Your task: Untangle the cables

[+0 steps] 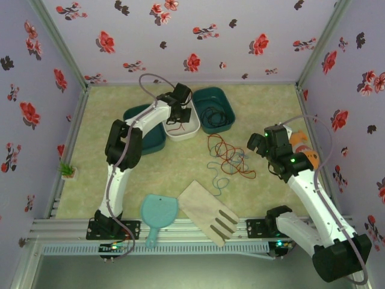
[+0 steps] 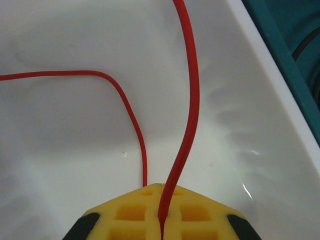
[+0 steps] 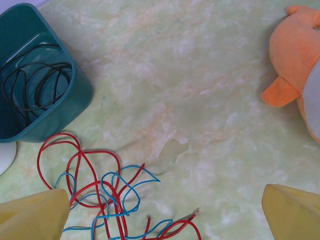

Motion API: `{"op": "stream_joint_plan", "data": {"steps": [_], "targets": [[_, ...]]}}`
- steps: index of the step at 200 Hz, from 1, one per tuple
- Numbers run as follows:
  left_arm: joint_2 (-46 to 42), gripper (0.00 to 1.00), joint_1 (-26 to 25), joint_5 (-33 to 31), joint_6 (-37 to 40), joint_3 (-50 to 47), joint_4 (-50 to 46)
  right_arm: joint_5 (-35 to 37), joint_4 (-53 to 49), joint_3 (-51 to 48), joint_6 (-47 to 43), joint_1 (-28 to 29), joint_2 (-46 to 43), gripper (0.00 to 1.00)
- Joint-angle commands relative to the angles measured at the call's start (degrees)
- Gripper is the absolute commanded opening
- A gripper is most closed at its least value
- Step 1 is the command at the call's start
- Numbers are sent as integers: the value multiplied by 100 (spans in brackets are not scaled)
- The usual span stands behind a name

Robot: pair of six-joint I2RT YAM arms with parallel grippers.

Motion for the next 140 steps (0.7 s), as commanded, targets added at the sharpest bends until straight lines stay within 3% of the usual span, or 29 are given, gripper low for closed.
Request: {"op": "stream_joint_plan", "data": {"steps": [1,48,120,140], "targets": [[-40,18,-37,82,147,-6,-324,-66,-68,164,-7,-27,67,99],[-369,54,-44,51,113,-64,-339,-144,-23,250,-41,-25,201,99],[-985,80,-133,-123,-115,-66,-687,-154,-41,288,-72,-24,211,99],[-1252,83,-199,-123,-169,-216,-712,-159,-32,274,-62,-27,213,99]]}}
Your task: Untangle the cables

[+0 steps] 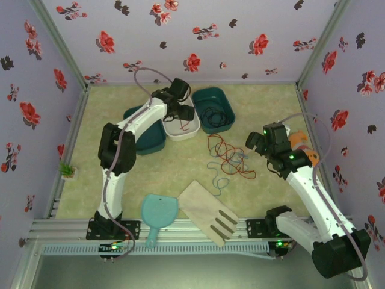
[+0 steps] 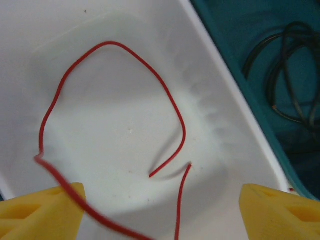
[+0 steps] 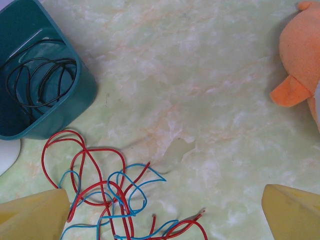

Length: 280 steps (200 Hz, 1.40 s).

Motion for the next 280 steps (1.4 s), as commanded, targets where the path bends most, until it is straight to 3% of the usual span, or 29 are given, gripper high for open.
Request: {"op": "stream_joint_plan", "data": {"steps": [1,38,84,111,146,188,233,280], "targets": [[-496,83,-114,-92,-130,-162,-250,-30,-37,143,-42,-23,4,99],[-944,82,-170,-241,-192,-397,-276,-36,-49,124,-50,-22,17,99],[-924,69,-200,-738,-109,-407,-553,-24,-167,80,-9,-18,-1,99],[-932,70,-251,-892,-107,-558,-537,87,-453,110,-6,-25,23,99],[-1063,81,-386,-881,-82,-840,-235,122,-902,159,-13,-27,256,99],[-1395,100,-547,-863,-98,-1193,153,-791,-624,-58,-6,0,355,83],[-2112,100,-684,-843,-207,-1963,878,-1284,-490,-304,167,351,455,64],[-2931,100,-685,-752,-344,-2878,1877,-1249,-396,-488,217,718,795,55]]}}
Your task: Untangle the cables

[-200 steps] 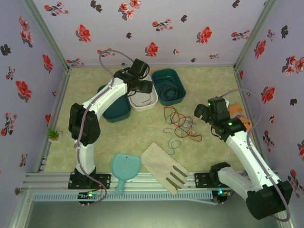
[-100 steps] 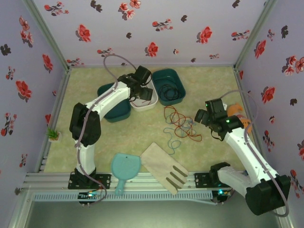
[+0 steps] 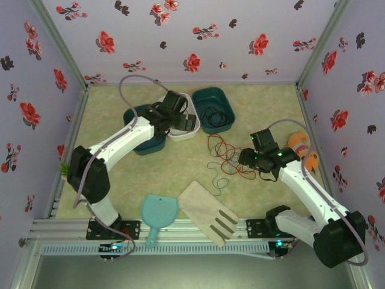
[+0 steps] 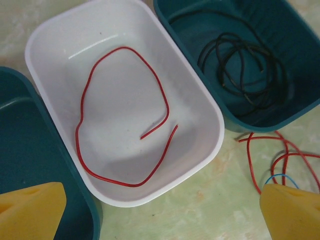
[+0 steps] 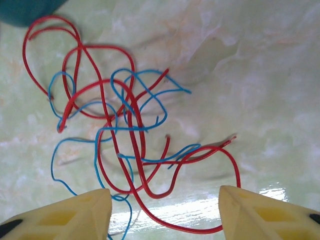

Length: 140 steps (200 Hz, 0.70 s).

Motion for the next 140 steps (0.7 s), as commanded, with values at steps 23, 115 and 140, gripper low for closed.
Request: {"op": "stream_joint_plan", "data": {"steps": [23,115,140], "targets": [[-646,100,-9,-3,-170,-623,1036,-115,382,-223,63,176,472,51],[-1983,100,159,-144,-45,-2141,2308,327,734,-183,-232,196,928,15],[-2302,100,297,-246,-65,-2423,2345,391,510,-65,-296,197,711,5]]}}
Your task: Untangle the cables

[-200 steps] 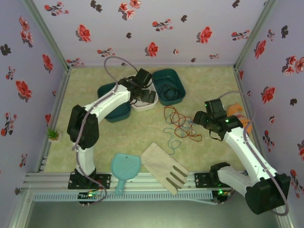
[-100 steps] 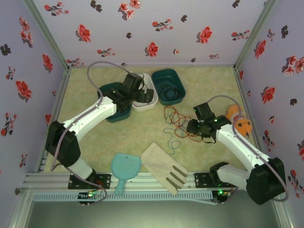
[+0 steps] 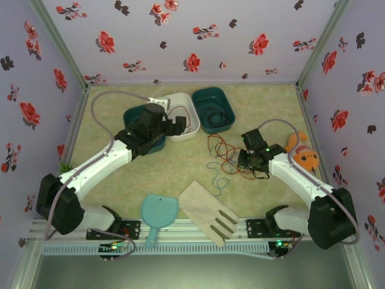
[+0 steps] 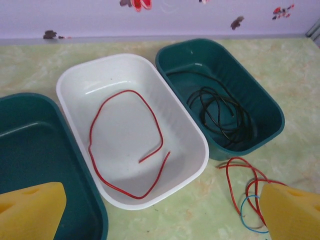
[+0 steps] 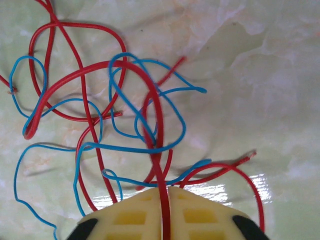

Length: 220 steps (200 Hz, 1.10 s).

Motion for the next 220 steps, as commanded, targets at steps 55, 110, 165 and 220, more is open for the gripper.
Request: {"op": "stream_joint_plan", "data": {"steps": [55,110,165,220], "targets": [[-546,100,311,-59,35,-499,490,353,-1600,1150,-281,47,-1002,0],[-286,100,246,1122,47,-621,1282,2,-2535,2489,-606,47,-1121,0],[278,100,-378,1704,557,-606,1905,-412,-2475,3274,-912,47,-1183,0],[962,100,-906,2262,991,-290,2391,-635,-2464,4148,-1177,54,-1124,0]]}}
